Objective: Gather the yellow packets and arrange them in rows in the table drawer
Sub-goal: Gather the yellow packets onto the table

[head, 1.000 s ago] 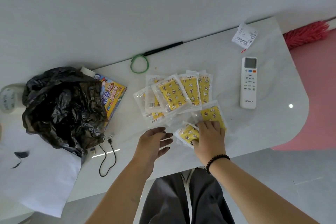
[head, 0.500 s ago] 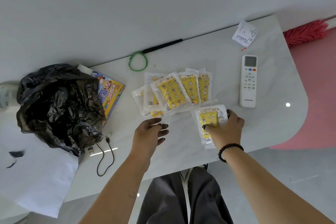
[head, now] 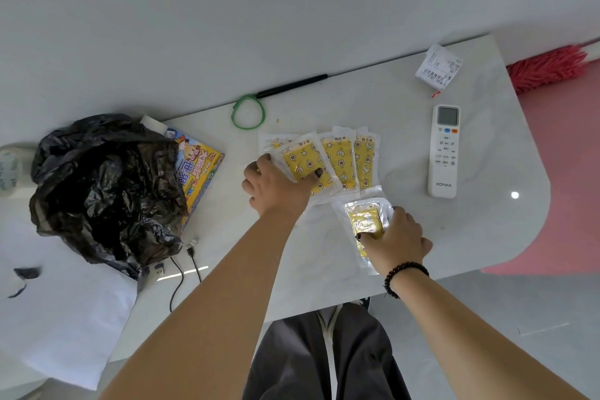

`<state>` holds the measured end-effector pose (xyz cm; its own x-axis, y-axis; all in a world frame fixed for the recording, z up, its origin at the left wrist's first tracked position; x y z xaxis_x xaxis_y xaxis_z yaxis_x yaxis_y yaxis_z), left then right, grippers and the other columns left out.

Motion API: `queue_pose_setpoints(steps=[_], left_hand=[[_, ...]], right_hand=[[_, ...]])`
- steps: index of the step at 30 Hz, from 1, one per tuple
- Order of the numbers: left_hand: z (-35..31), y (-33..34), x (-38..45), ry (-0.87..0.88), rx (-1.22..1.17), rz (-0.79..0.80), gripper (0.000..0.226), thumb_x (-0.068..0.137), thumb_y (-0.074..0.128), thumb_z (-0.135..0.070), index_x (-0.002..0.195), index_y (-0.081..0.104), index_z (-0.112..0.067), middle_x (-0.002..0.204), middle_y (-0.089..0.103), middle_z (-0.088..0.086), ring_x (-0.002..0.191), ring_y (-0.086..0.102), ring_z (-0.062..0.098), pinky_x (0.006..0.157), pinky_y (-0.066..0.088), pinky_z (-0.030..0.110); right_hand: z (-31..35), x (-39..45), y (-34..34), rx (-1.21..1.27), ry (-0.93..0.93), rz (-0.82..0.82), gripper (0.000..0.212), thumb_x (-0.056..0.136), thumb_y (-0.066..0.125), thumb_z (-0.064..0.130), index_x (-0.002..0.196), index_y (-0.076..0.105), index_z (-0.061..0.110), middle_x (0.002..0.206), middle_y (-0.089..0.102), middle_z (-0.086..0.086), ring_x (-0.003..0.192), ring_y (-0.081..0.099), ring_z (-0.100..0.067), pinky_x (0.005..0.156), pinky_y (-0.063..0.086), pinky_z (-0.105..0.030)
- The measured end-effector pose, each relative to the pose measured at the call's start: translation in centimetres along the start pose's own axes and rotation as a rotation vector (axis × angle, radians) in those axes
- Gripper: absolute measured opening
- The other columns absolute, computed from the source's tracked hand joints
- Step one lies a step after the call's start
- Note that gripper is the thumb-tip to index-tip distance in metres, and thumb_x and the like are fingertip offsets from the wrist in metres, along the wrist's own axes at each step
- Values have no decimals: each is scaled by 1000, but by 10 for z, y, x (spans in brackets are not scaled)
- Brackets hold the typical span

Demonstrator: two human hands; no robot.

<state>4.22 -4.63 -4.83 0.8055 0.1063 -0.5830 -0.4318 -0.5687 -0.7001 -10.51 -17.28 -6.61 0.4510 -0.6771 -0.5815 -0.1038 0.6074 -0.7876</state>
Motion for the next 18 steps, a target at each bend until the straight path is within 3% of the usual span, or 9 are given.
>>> queue_pose_setpoints(steps=[3, 6, 10, 12, 15, 18], left_hand=[[6, 3, 4, -7, 42, -63, 104, 63, 84, -46, 144, 25, -19, 142, 31, 5, 131, 30, 28, 103, 36, 46], [12, 1, 4, 7, -138, -68, 95, 69, 83, -32, 145, 26, -19, 139, 46, 5, 125, 47, 28, 101, 44, 48], [17, -7, -10, -61, -350, -21, 58, 77, 78, -20, 126, 47, -14, 107, 62, -1, 91, 58, 20, 68, 49, 28], [24, -11, -15, -102, -424, 31, 35, 79, 76, -22, 109, 61, -14, 97, 67, -1, 86, 62, 21, 60, 48, 24], [36, -17, -25, -184, -599, 146, 8, 82, 73, -16, 87, 68, -21, 91, 71, 1, 89, 66, 24, 75, 55, 31], [43, -29, -42, -229, -679, 200, 10, 85, 70, -13, 86, 67, -22, 93, 71, 3, 96, 67, 27, 89, 54, 40]], right_hand=[[-2, -1, -1, 49, -1, 26, 43, 77, 68, 30, 111, 47, 13, 100, 50, 2, 103, 52, -24, 87, 29, -36], [-5, -1, -3, 81, 8, 64, 45, 76, 70, 32, 110, 47, 13, 98, 51, 3, 96, 54, -23, 89, 31, -37], [-12, -6, -6, 164, 53, 114, 41, 74, 72, 34, 99, 47, 15, 87, 56, 3, 79, 54, -21, 90, 42, -40], [-17, -13, -10, 254, 70, 107, 37, 74, 73, 31, 97, 49, 15, 82, 56, 4, 79, 56, -21, 84, 47, -41], [-23, -26, -16, 426, 97, 120, 37, 74, 75, 26, 101, 53, 14, 91, 61, 2, 86, 58, -19, 75, 48, -32], [-24, -39, -27, 587, 108, 109, 39, 71, 80, 24, 102, 58, 14, 97, 65, -1, 93, 63, -20, 82, 53, -35]])
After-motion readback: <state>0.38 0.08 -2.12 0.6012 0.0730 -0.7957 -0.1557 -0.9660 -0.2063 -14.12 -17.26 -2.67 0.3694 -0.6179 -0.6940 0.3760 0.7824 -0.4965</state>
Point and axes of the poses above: each hand's wrist, its own x-axis towards the middle knuckle, its own y-axis out of the palm, z = x × y, the point moved 2 cm from there along x, towards the middle knuckle
